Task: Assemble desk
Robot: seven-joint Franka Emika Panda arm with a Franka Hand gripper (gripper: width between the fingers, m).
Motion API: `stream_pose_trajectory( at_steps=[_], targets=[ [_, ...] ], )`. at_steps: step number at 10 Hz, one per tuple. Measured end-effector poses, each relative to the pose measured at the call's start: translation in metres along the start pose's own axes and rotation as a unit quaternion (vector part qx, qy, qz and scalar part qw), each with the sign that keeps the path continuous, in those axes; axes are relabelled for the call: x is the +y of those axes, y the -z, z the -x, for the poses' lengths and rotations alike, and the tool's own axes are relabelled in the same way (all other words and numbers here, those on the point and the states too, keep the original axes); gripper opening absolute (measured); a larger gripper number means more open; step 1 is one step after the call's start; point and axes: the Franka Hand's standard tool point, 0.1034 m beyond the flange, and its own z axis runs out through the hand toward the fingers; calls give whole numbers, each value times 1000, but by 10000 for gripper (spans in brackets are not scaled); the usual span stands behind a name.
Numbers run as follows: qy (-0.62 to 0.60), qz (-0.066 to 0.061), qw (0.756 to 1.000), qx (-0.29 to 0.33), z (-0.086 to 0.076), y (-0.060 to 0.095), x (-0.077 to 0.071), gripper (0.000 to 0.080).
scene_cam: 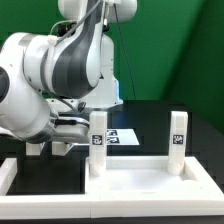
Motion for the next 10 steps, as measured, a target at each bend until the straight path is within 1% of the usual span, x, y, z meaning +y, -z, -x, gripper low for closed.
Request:
stream_pose_trajectory(
  at_steps=[1,2,3,4,5,6,7,8,9,10],
  targets=[
    [1,0,1000,0,0,0,0,285],
    [7,-3,1000,-1,4,10,3,285],
    [10,-11,1000,-6,18,33,6,285],
    [13,-15,1000,3,30,53,5,285],
    [20,-19,999,16,44,73,-1,285],
    [31,-18,998,42,55,95,-5,285],
    [34,-14,998,52,59,105,-5,285],
    [34,-10,996,77,50,106,-4,285],
    [36,-6,992,120,45,110,-5,287],
    [37,-5,989,144,48,112,-7,287]
  ],
)
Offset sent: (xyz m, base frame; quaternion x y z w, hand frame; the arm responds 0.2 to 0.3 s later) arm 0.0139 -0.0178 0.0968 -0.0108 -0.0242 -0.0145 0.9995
